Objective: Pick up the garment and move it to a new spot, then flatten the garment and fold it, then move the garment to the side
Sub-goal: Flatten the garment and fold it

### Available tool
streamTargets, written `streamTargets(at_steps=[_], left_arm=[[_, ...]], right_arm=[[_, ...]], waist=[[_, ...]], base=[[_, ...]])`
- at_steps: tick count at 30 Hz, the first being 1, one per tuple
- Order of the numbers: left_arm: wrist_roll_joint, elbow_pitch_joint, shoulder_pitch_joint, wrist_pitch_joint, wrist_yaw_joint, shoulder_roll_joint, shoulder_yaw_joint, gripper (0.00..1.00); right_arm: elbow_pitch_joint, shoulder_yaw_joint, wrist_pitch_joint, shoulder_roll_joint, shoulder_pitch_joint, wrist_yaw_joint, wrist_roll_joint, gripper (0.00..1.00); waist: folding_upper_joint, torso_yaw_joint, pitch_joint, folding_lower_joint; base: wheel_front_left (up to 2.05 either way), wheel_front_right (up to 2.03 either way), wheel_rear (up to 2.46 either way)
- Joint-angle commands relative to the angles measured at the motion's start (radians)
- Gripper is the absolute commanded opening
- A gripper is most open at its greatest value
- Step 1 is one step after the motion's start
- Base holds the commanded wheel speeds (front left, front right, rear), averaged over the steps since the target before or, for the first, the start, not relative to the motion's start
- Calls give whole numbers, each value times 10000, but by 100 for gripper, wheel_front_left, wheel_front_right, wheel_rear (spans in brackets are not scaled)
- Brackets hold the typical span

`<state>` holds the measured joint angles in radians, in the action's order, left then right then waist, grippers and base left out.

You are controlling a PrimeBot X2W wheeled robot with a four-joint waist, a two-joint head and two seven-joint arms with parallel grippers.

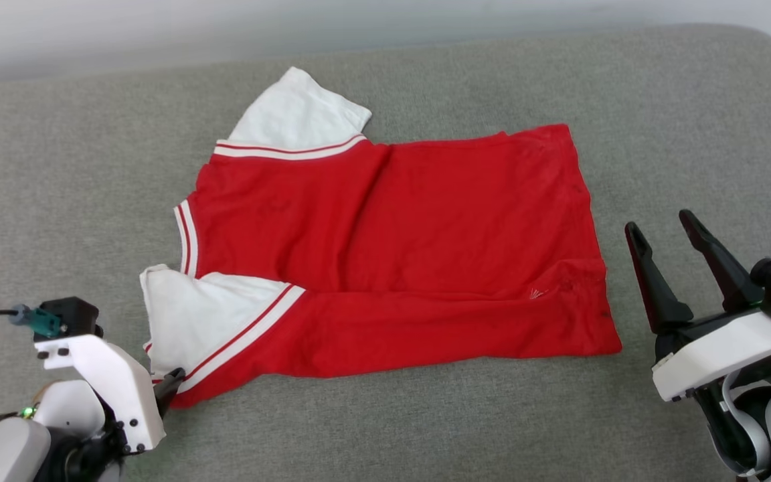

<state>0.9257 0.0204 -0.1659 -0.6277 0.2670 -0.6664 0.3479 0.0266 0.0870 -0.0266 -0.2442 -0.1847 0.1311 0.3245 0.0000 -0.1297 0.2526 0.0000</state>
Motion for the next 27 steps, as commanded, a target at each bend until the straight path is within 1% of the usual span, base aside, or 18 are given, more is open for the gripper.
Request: streamTargets(at_steps=[1,2,3,4,6,7,9,11,14,16,21,22,24,27], left_arm=[[92,193,62,-198,-37,120,160,100],[193,303,67,-363,-58,215,271,100],[298,393,100,-549,-131,317,402,78],[394,469,138,-673,-189,411,507,42],[587,552,150,-719,-346,647,575,0],[637,597,155,-757,-408,695,632,0],[617,587,92,-469,-496,744,531,0],[465,581,-27,-150,-584,586,368,0],[221,496,-272,417,-625,528,101,0],[85,369,-394,684,-602,444,-34,0],[-275,-219,-630,1133,-371,374,-161,0],[-275,-219,-630,1133,-371,374,-161,0],[-424,-510,-727,1214,-295,399,-125,0],[-579,-729,-907,1331,-327,383,-105,0]], right_arm=[[50,-20,82,76,-183,-7,-37,100],[53,-59,131,69,-202,-7,-55,100],[35,-87,175,57,-191,-9,-66,100],[16,-130,189,57,-184,-9,-77,100],[-6,-244,233,52,-180,-7,-87,100],[-31,-297,193,47,-154,-9,-97,100],[-72,-455,117,38,-84,-9,-62,100],[-58,-648,-47,61,41,-7,82,100],[-136,-949,-716,7,186,-9,458,100],[-250,-1142,-1408,-160,273,-9,649,100],[-644,-1273,-3969,-615,327,-7,1108,100],[-644,-1273,-3969,-615,327,-7,1108,100],[-758,-1209,-4908,-738,303,-7,1303,100],[-860,-967,-5837,-760,87,-7,1584,100]], waist=[[0,-162,246,0],[0,-187,295,0],[0,-207,322,0],[0,-225,333,0],[0,-244,318,0],[0,-245,284,0],[0,-213,163,0],[0,-156,46,0],[0,-58,-101,0],[0,0,-160,0],[0,196,-144,0],[0,196,-144,0],[0,299,-67,0],[0,429,116,0]], base=[[0,0,0],[0,0,0],[0,0,0],[0,0,0],[0,0,0],[0,0,0],[0,0,0],[0,0,0],[0,0,0],[0,0,0],[0,0,0],[0,0,0],[0,0,0],[0,0,0]])
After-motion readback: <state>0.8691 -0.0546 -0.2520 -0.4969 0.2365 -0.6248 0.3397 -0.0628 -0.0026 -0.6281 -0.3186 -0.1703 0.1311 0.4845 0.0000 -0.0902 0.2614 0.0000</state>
